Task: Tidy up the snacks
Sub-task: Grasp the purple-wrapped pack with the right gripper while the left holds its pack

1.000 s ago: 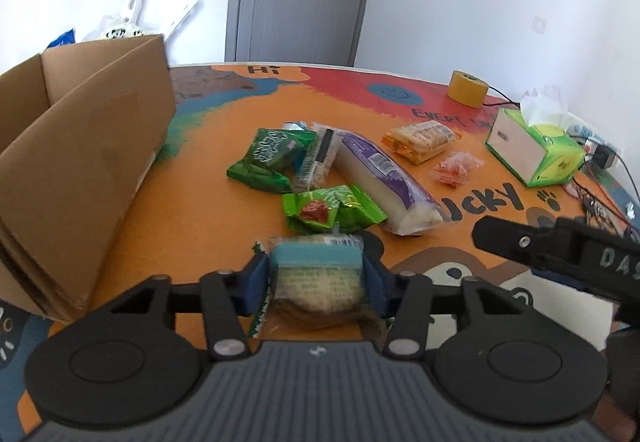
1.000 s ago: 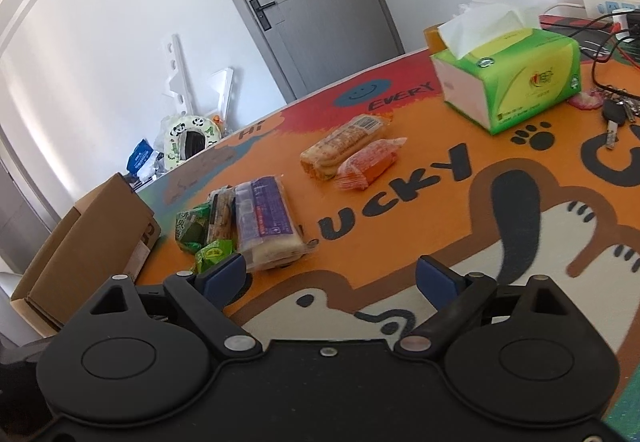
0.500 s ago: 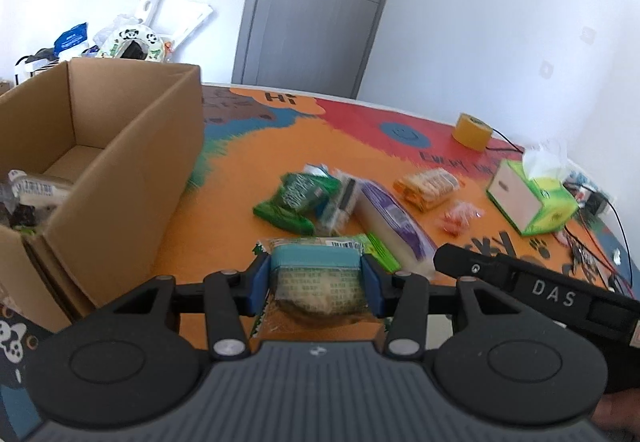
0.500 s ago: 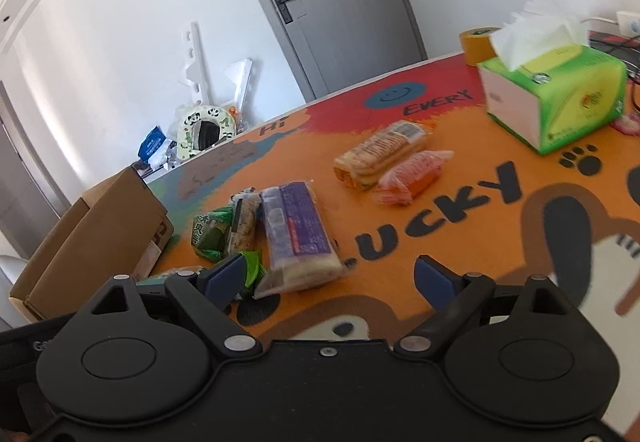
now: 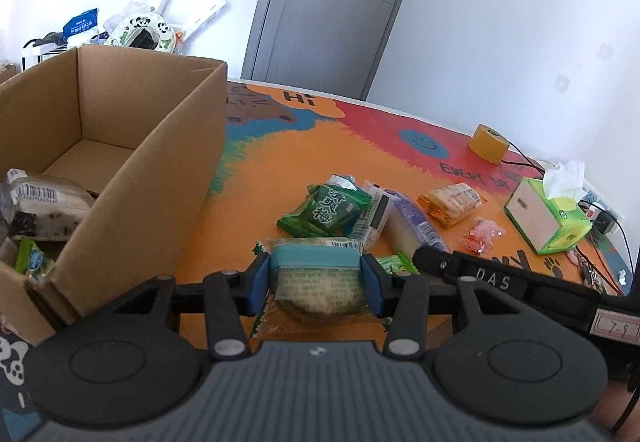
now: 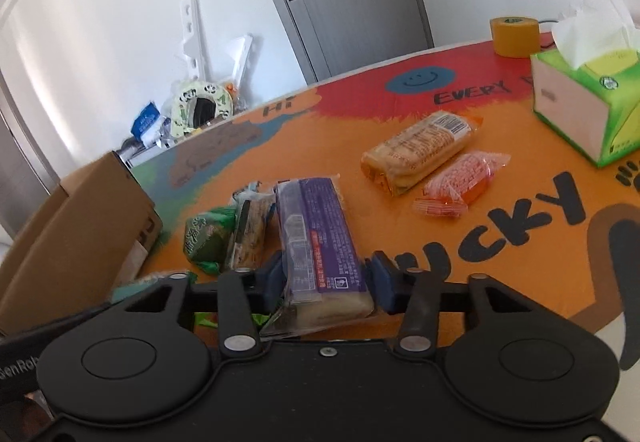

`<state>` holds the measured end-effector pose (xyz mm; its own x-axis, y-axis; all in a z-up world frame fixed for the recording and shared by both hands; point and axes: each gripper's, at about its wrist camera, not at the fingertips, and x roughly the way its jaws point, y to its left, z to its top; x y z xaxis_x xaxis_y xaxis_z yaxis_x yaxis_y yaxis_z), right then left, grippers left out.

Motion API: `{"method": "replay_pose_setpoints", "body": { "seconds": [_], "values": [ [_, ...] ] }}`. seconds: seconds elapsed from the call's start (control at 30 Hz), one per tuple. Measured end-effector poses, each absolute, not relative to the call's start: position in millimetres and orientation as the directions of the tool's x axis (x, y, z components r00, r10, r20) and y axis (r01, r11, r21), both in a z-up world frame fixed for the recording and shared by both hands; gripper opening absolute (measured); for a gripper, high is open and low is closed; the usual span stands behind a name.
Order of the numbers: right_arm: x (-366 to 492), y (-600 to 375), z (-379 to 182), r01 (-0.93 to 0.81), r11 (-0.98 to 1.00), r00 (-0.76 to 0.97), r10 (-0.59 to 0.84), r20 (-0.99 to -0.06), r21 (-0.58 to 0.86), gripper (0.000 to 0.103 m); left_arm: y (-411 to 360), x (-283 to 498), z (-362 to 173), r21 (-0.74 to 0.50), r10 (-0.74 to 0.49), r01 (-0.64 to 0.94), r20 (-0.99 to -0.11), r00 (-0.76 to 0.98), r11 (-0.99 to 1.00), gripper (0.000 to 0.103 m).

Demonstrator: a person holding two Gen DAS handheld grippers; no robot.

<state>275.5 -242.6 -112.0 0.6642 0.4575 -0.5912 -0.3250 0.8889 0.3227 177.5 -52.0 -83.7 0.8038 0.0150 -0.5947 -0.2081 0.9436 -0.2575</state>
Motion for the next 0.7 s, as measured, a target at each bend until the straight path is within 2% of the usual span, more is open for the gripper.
{"method": "replay_pose_setpoints", "body": {
  "seconds": [0.47, 0.7],
  "values": [
    [229, -284, -105, -0.229, 0.922, 0.671, 0.383, -0.636, 0.313, 0.038, -71, 160, -83, -0.259, -0.017, -0.174, -0.599, 0.8, 0.95, 0.047],
    [219, -290, -106, -0.229, 0.92, 0.691, 0.384, -0.613, 0.318, 0.044, -76, 154, -81, -0.254, -0.019, -0.166, -0.597, 0.802, 0.953, 0.047]
  ]
}}
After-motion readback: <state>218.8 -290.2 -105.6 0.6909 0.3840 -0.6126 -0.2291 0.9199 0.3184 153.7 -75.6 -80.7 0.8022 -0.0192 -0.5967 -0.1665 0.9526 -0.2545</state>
